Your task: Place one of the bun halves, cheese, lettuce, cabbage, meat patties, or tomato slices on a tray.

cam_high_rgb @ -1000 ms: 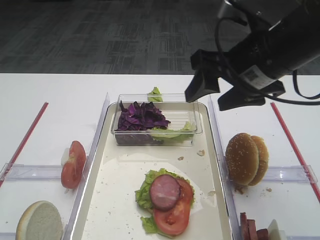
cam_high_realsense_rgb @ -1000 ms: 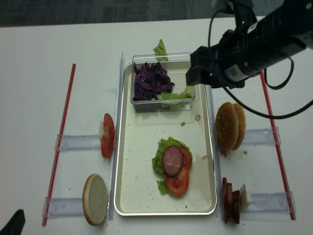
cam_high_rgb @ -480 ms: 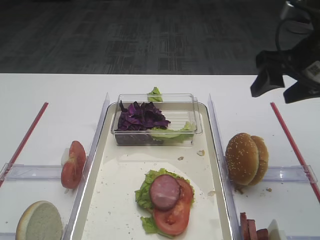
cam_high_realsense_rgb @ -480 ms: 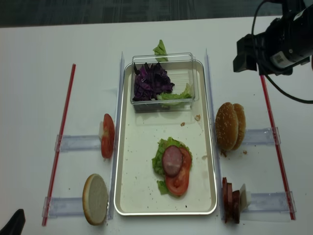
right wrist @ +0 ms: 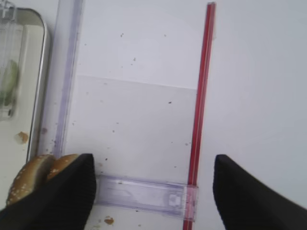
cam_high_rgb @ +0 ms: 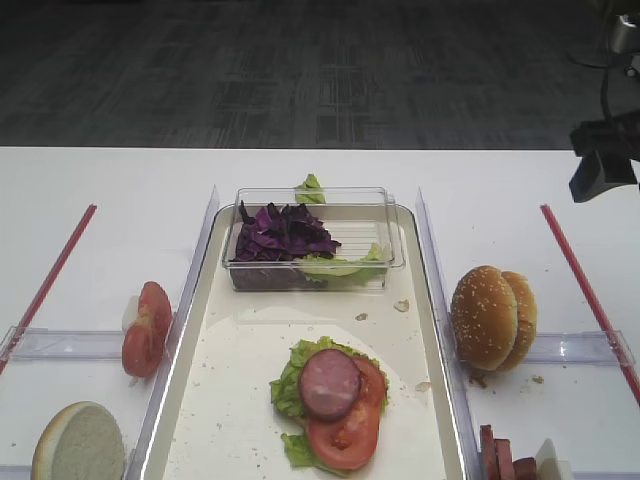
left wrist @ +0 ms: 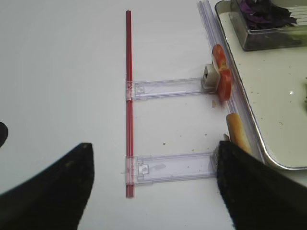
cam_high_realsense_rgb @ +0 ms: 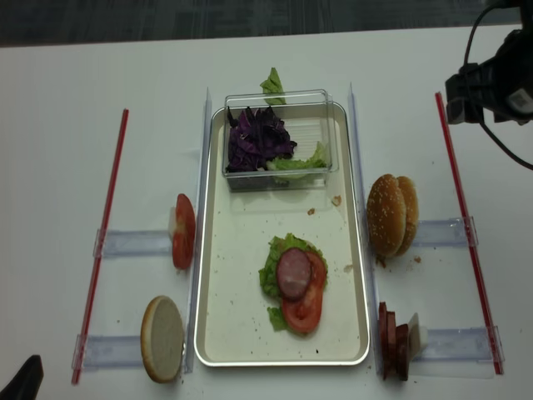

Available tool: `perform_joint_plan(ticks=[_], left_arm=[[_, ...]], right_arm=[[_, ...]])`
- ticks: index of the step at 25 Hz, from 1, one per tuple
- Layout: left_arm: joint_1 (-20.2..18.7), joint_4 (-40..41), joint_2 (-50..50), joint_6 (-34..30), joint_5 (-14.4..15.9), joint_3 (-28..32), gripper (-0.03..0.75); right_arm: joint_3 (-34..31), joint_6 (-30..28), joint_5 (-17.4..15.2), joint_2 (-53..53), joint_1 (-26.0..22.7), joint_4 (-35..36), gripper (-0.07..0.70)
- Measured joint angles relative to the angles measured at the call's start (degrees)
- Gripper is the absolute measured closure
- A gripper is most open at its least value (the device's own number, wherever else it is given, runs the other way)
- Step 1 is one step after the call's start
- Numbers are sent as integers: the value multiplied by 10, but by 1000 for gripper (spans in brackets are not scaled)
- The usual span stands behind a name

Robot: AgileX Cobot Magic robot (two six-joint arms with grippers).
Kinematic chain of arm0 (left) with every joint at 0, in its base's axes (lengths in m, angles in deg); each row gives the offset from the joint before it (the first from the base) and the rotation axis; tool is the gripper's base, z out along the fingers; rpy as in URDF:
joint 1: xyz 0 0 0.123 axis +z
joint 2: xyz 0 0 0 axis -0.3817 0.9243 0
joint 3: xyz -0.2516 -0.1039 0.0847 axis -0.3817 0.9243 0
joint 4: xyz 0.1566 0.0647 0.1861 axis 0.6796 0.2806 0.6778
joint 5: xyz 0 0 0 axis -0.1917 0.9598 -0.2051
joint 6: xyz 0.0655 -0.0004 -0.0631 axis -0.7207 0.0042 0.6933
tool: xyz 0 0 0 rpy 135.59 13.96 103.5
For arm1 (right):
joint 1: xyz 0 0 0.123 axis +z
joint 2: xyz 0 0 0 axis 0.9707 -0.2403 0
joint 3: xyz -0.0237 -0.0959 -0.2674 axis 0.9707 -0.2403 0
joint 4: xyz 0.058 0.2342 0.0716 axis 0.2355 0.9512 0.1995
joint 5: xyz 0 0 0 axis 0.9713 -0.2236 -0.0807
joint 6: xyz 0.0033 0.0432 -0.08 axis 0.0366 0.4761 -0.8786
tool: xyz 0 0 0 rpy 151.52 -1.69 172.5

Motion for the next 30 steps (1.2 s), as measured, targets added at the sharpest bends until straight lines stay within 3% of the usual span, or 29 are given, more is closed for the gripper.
perform_joint_plan(ticks=[13,30], left_arm=[[0,0,0,0,0,0,223],[0,0,0,0,0,0,223]], right_arm=[[0,-1,15,0,-20,-28,106],[0,18,-15,90,-20,-49,106]])
